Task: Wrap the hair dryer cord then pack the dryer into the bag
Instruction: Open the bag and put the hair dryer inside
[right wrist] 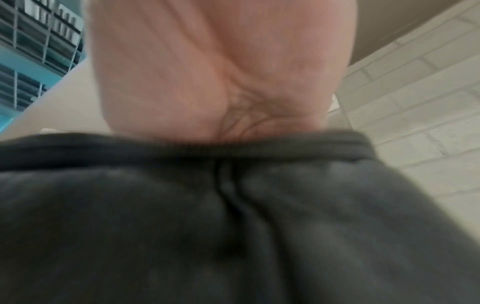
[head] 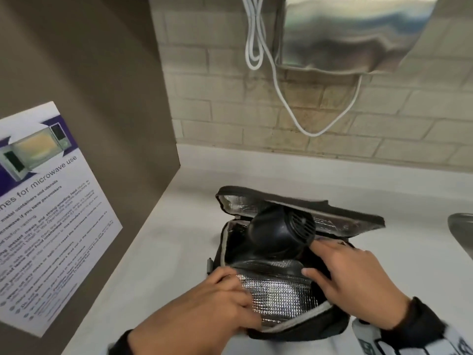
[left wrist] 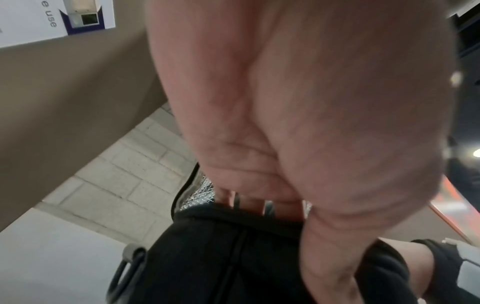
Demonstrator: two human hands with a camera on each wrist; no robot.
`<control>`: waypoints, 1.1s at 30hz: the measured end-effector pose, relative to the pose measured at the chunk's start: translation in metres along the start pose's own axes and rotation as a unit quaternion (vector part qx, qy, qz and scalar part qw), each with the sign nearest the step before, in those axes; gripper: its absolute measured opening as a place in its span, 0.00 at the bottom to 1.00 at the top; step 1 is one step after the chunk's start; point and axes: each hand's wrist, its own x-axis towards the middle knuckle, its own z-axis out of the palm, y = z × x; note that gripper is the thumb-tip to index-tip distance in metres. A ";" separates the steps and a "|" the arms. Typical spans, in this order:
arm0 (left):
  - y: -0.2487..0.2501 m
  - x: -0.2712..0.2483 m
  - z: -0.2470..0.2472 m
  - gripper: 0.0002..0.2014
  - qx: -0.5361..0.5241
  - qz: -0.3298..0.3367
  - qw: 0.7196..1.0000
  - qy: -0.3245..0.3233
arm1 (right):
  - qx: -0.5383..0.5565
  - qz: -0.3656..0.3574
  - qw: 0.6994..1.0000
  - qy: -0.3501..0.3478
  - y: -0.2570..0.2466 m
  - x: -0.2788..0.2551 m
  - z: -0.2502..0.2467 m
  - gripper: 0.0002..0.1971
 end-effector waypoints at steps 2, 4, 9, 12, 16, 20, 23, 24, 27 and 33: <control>-0.005 -0.002 0.011 0.06 -0.044 -0.008 0.999 0.023 | -0.001 -0.011 1.000 -0.008 -0.003 -0.002 0.001 0.17; -0.011 -0.006 0.019 0.06 -0.097 -0.039 0.994 -0.003 | -0.013 -0.009 1.000 0.001 -0.005 -0.005 0.011 0.20; -0.004 -0.019 0.023 0.17 -0.109 0.021 0.993 0.037 | -0.014 -0.022 0.996 0.089 -0.007 0.003 0.047 0.26; -0.005 -0.009 0.014 0.14 -0.139 -0.034 0.990 0.020 | 0.013 -0.004 0.999 0.050 -0.011 0.008 0.045 0.25; 0.002 -0.006 -0.007 0.04 -0.198 -0.048 0.978 0.040 | 0.090 0.020 0.996 -0.013 -0.005 0.006 0.048 0.28; -0.007 -0.008 -0.011 0.07 -0.217 -0.062 0.974 0.026 | 0.018 -0.006 0.999 0.040 -0.008 -0.003 0.030 0.26; -0.009 -0.009 -0.005 0.07 -0.232 -0.052 0.971 0.020 | 0.025 0.005 1.000 0.002 -0.023 -0.008 0.007 0.17; -0.006 -0.007 -0.004 0.07 -0.240 -0.053 0.969 0.020 | 0.035 0.012 0.999 -0.015 -0.024 -0.008 0.008 0.16; 0.001 -0.005 0.000 0.09 -0.242 -0.048 0.969 0.026 | 0.050 0.020 0.998 -0.027 -0.029 -0.009 0.014 0.16; -0.002 -0.007 -0.001 0.07 -0.270 -0.062 0.960 0.028 | 0.058 0.031 0.997 -0.037 -0.024 -0.008 0.024 0.21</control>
